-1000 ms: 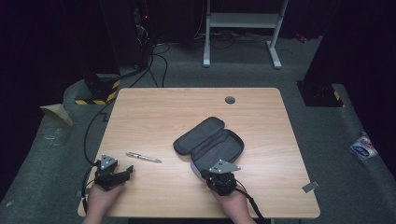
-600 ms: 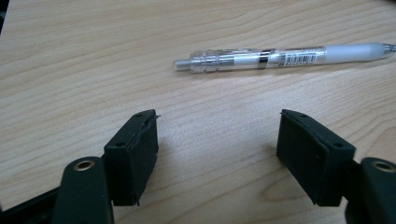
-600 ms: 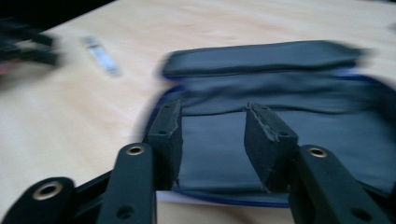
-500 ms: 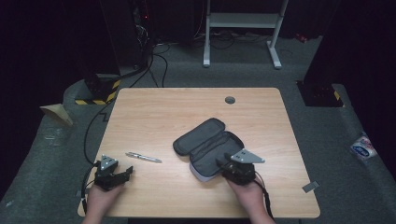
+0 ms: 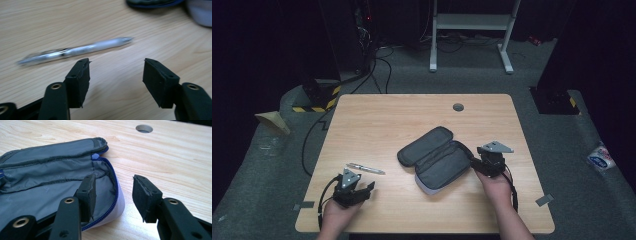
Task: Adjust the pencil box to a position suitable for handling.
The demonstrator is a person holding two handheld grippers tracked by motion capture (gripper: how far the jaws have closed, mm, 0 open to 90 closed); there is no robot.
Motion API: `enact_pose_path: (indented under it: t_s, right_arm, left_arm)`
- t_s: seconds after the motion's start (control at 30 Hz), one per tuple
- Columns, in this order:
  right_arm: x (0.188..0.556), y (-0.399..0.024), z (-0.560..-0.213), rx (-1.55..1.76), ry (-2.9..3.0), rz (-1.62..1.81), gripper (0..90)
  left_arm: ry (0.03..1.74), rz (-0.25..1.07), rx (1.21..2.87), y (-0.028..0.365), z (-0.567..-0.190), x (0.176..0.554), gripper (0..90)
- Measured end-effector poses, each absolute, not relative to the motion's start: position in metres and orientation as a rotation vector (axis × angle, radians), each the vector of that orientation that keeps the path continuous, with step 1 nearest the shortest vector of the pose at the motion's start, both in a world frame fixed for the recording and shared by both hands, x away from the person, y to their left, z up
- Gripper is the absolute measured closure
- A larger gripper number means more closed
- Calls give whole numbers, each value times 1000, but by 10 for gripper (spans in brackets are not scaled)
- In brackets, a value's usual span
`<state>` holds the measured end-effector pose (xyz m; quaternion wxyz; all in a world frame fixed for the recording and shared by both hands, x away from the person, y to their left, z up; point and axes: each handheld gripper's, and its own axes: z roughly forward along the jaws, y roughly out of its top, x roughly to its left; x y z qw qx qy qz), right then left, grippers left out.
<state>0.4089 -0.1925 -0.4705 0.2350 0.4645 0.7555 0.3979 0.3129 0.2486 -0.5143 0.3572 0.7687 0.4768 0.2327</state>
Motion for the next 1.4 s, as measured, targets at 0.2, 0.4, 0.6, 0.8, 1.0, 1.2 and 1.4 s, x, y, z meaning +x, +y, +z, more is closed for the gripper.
enact_pose_path:
  t_s: [0.2, 0.4, 0.6, 0.8, 1.0, 1.2, 1.4]
  right_arm:
    - [418, -190, -479, 1307, 2113, 1097, 602]
    - [421, -189, -486, 1324, 2142, 1060, 685]
    - [412, -192, -491, 1342, 2166, 1067, 822]
    - [389, -189, -494, 1331, 2145, 1128, 828]
    - [367, -183, -499, 1308, 2108, 1177, 811]
    - [347, -172, -503, 1265, 2139, 1226, 787]
    - [332, -154, -502, 1216, 2183, 1291, 774]
  left_arm:
    - [1113, 532, 2028, 194, -514, 317, 440]
    - [1063, 465, 2002, 152, -513, 319, 481]
    - [1035, 416, 2025, 135, -516, 322, 554]
    - [1053, 413, 2014, 141, -516, 323, 592]
    - [1088, 426, 1995, 153, -516, 328, 591]
    - [1137, 448, 1969, 172, -516, 334, 592]
    - [1194, 459, 1935, 191, -516, 341, 607]
